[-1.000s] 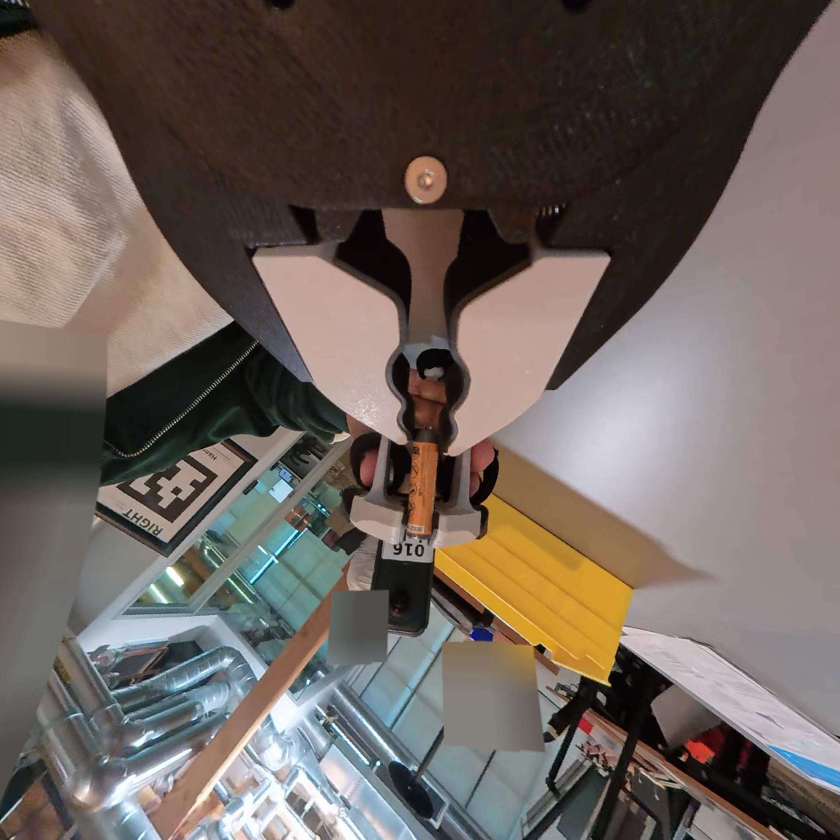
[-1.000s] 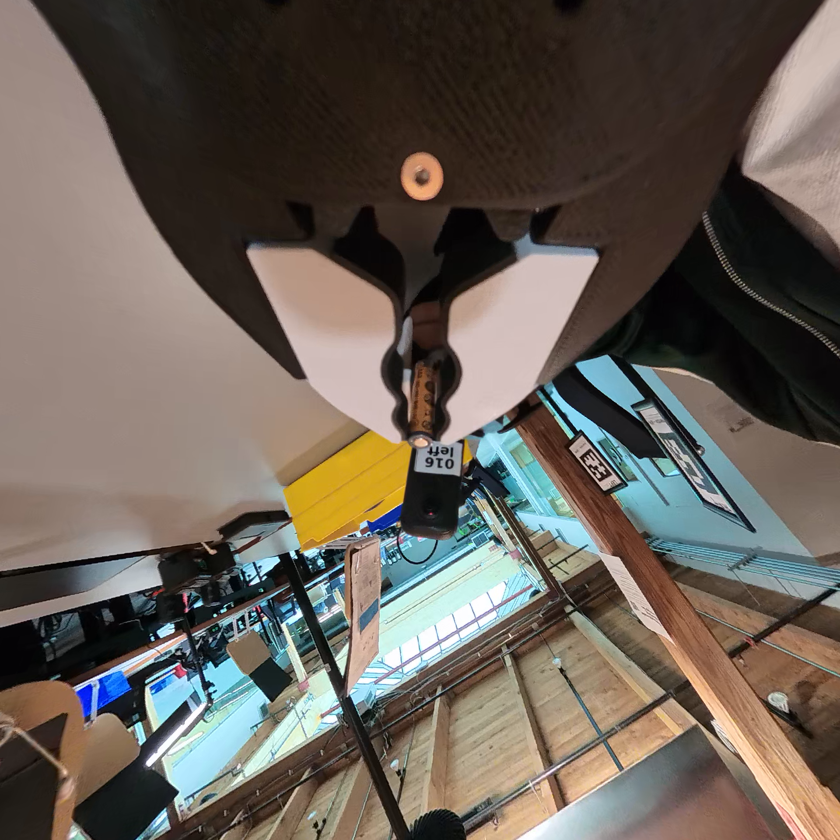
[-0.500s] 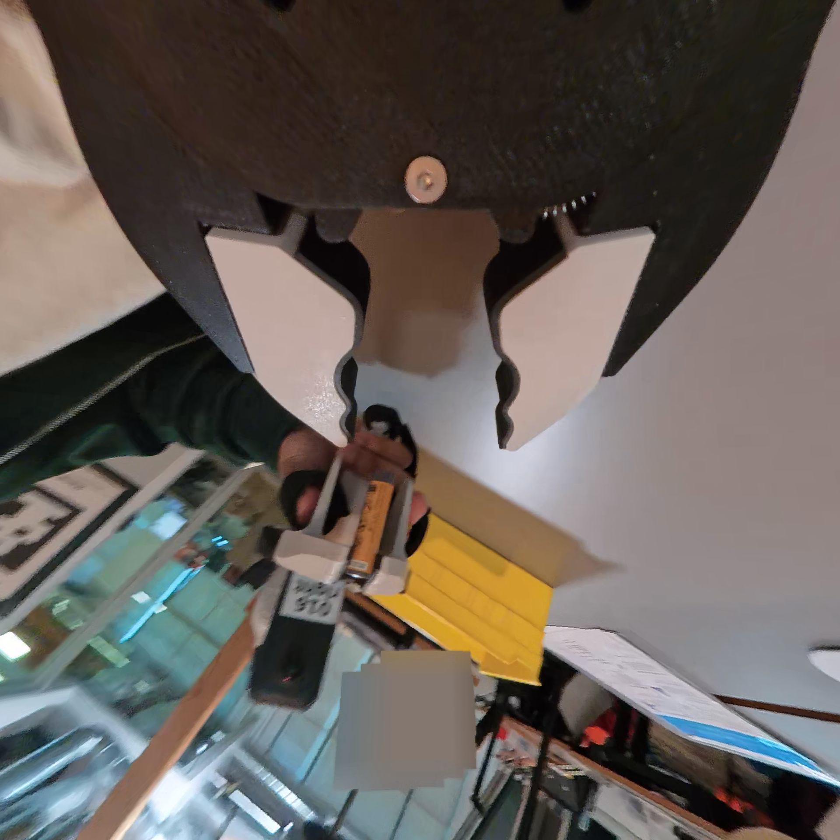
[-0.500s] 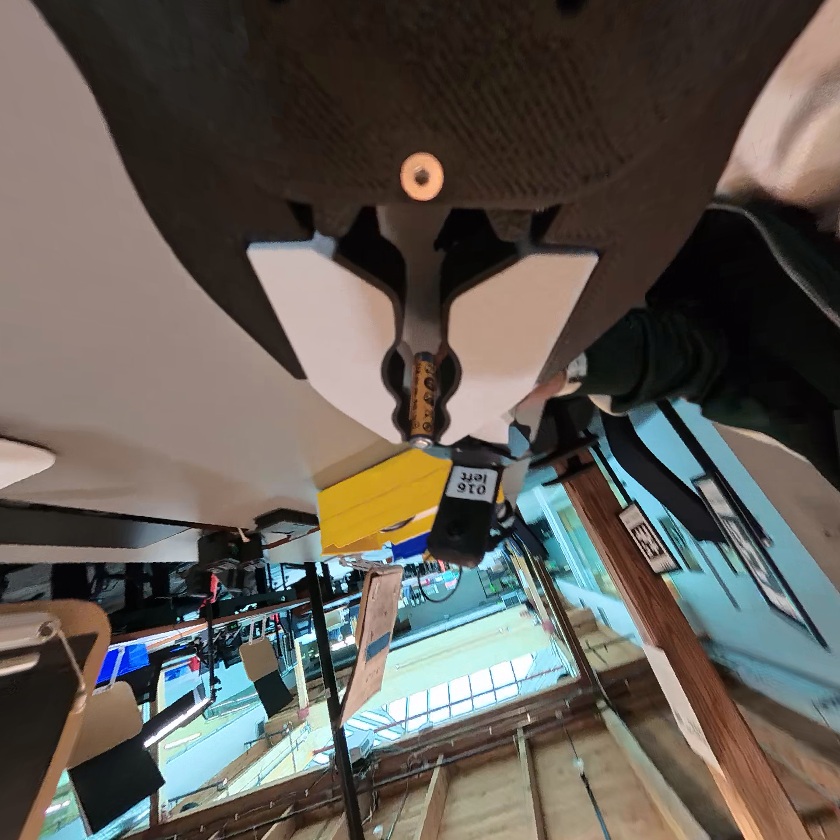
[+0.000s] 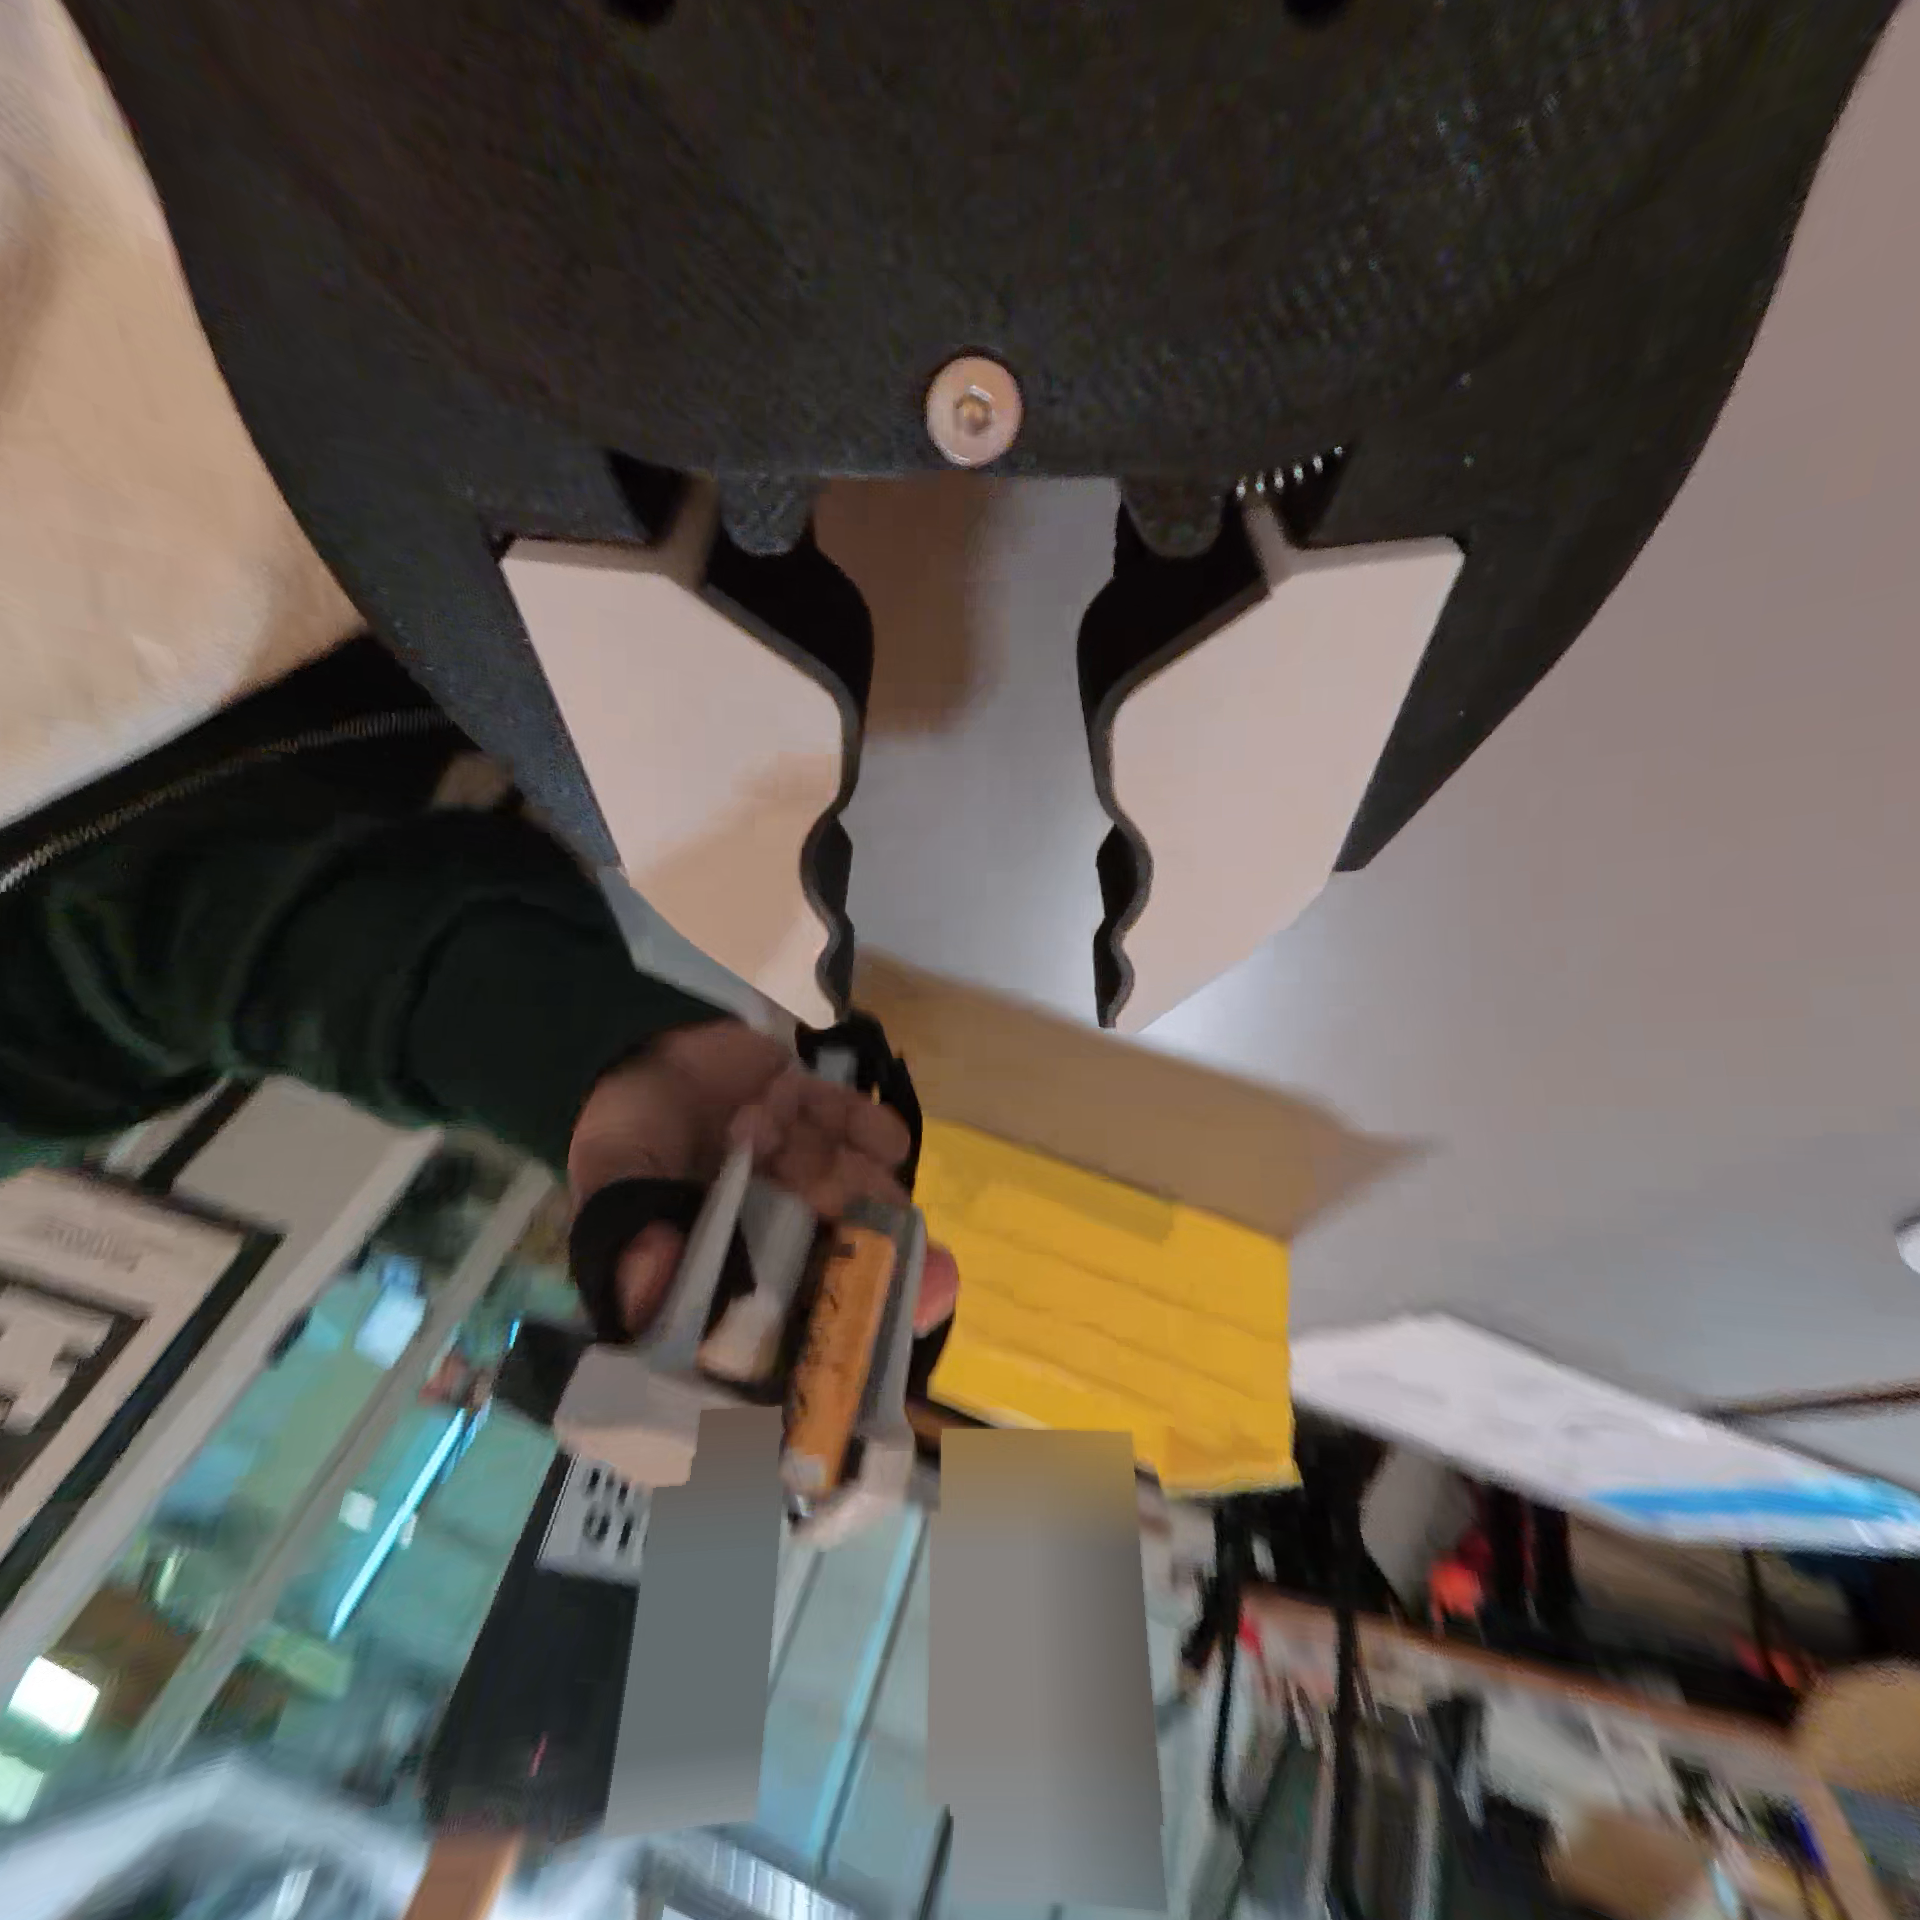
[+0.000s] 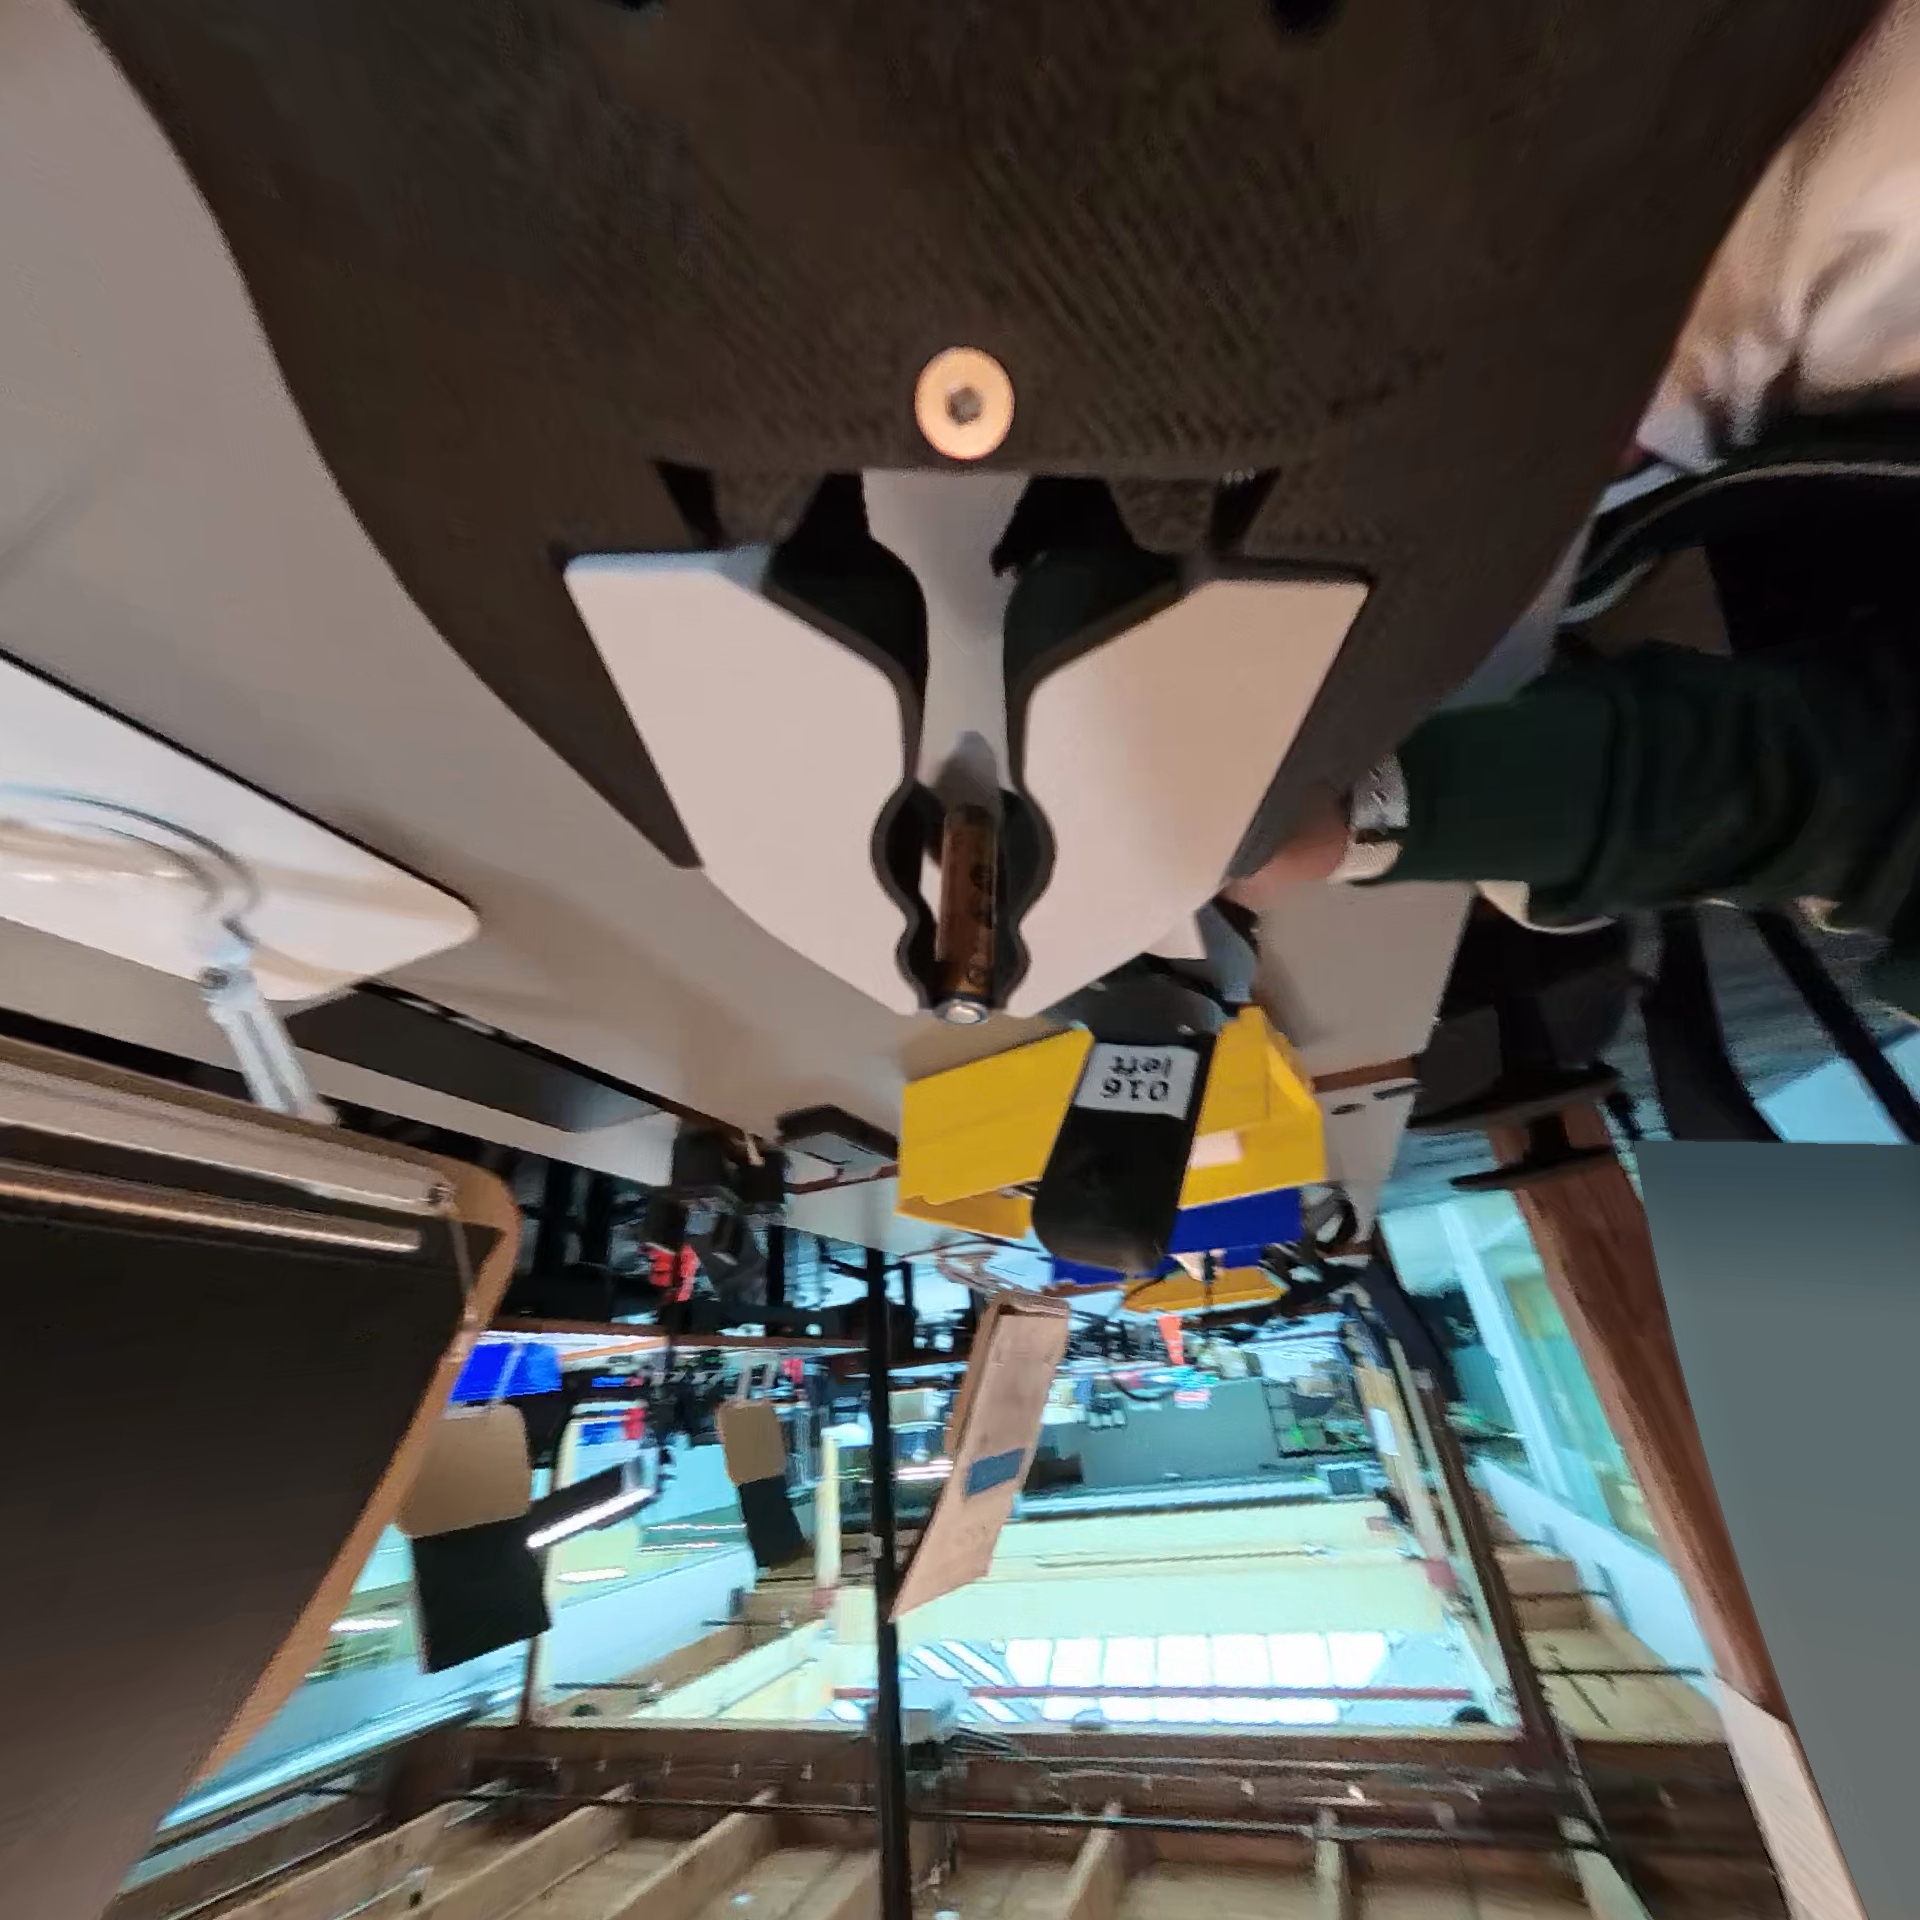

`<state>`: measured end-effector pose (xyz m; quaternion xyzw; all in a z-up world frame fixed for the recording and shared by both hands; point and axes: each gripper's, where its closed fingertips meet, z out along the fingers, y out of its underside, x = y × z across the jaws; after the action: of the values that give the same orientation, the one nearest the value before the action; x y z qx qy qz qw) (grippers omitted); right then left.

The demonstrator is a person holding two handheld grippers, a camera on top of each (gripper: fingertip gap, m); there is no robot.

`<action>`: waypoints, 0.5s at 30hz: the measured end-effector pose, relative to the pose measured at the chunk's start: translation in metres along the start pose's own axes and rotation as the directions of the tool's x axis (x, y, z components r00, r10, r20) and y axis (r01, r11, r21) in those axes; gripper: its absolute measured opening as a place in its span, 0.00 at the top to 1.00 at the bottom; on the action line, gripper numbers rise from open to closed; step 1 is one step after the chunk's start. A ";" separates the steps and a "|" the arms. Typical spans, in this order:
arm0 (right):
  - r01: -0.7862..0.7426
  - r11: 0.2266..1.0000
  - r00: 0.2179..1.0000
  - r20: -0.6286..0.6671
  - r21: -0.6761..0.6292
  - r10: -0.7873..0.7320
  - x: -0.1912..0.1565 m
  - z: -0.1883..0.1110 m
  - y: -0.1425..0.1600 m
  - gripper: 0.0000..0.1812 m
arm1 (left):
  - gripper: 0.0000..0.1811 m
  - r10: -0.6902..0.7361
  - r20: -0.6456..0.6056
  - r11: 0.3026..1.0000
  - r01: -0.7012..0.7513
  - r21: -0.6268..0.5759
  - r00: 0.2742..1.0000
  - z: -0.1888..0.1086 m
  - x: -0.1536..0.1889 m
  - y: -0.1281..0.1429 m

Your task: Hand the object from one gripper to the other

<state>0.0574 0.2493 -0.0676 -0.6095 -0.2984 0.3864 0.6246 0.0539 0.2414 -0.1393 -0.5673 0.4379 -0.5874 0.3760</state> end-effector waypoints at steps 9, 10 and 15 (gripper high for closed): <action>-0.115 0.993 0.984 0.136 0.011 0.112 -0.013 0.014 0.021 0.95 | 0.76 0.129 0.036 0.989 -0.126 -0.080 0.991 -0.021 0.009 0.011; -0.094 0.995 0.987 0.126 -0.015 0.095 -0.013 0.013 0.027 0.95 | 0.76 0.156 0.031 0.986 -0.154 -0.056 0.987 -0.023 0.015 0.003; -0.079 0.997 0.987 0.141 -0.005 0.079 -0.017 0.013 0.028 0.95 | 0.80 0.253 0.041 0.959 -0.245 -0.140 0.967 -0.025 0.014 0.009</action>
<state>0.0346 0.2409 -0.0929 -0.5917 -0.3174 0.4530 0.5865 0.0276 0.2278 -0.1427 -0.5486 0.5329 -0.4880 0.4207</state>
